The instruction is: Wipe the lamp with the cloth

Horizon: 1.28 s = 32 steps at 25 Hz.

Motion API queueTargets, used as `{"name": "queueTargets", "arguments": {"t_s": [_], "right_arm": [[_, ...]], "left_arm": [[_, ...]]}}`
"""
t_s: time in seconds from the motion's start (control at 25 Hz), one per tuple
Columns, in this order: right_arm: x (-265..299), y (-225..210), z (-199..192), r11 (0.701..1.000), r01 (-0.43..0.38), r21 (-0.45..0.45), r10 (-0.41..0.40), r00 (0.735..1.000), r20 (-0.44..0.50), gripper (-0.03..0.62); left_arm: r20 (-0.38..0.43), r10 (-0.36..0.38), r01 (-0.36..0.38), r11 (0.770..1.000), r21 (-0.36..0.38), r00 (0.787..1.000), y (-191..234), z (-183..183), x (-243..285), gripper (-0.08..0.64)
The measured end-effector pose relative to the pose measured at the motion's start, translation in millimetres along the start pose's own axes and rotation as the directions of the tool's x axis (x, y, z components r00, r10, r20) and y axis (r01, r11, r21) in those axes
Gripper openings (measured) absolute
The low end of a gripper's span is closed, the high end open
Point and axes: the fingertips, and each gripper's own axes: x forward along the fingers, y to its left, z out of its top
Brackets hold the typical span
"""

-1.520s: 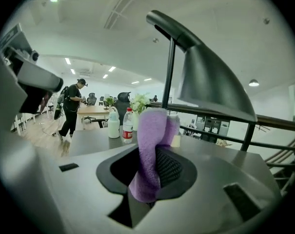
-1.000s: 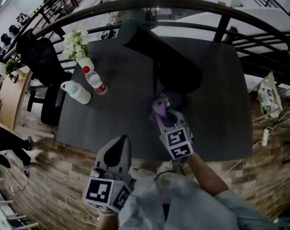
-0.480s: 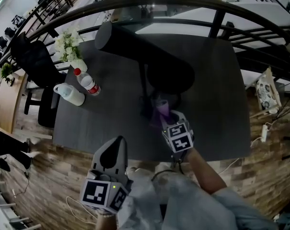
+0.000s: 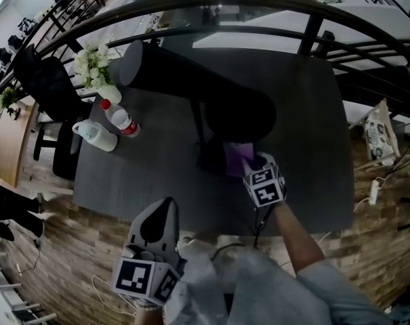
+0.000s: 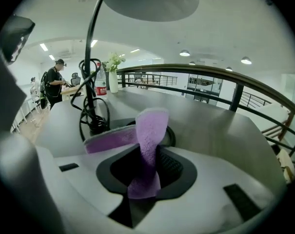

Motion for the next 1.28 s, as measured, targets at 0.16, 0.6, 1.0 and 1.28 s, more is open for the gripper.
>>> {"name": "queueTargets", "arguments": {"t_s": [0.16,0.6,1.0,1.28], "right_arm": [[8.8,-26.8,-0.7,0.999,0.034,0.002,-0.034,0.999,-0.009,0.092],[37.2,-68.9,22.6,0.996,0.083,-0.038,-0.083,0.997,0.002,0.091],[44.9,-13.6,46.4,0.997,-0.042,-0.069,0.045,0.998,0.048,0.091],[42.5,28.4,56.5,0.984,-0.156,-0.088,0.163,0.983,0.08,0.091]], "left_arm": [[0.009,0.005,-0.005,1.0,-0.001,1.0,-0.2,-1.2,5.5,0.009],[-0.024,0.046,-0.047,0.998,-0.052,0.999,5.8,-10.3,7.0,0.009],[-0.025,0.069,-0.07,0.995,-0.069,0.997,11.7,-12.4,6.4,0.009],[-0.007,0.061,-0.062,0.996,-0.067,0.998,14.2,-9.8,5.5,0.009]]}}
